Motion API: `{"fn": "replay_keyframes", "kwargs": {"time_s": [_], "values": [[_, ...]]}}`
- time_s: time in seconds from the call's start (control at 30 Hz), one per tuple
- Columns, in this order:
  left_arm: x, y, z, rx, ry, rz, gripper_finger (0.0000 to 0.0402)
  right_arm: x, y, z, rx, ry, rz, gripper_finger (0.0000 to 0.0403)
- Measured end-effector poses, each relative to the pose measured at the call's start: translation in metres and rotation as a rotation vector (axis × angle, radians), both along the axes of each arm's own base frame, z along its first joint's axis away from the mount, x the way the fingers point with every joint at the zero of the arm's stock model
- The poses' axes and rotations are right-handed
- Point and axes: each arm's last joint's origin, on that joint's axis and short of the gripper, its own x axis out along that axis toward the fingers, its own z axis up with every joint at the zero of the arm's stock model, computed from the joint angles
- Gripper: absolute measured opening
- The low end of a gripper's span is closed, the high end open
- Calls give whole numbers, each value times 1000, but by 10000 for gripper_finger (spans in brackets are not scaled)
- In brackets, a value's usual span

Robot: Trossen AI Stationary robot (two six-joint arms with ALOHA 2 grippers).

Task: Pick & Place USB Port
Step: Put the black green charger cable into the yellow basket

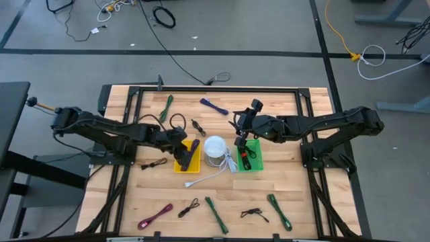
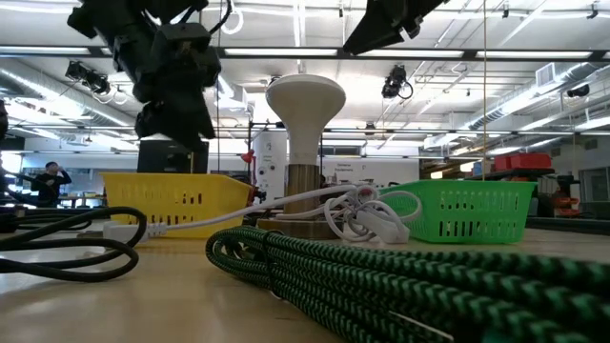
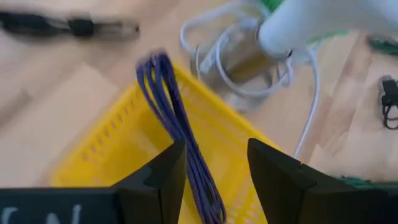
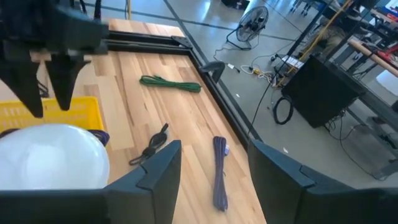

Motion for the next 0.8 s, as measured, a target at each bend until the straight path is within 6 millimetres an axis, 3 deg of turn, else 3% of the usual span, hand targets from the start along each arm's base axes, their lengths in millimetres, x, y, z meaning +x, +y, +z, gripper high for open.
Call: {"fn": "replay_keyframes", "kwargs": {"time_s": [0.13,0.3,0.47,0.8], "values": [[-10,14,12,206,114,107,176,0,-2,0,7,-7,-11,189],[-36,48,10,467,403,337,176,0,-2,0,7,-9,-10,189],[-48,90,1,422,490,390,177,1,-2,2,9,-27,-9,189],[-76,164,-1,254,384,445,177,3,0,3,38,-45,42,189]]}}
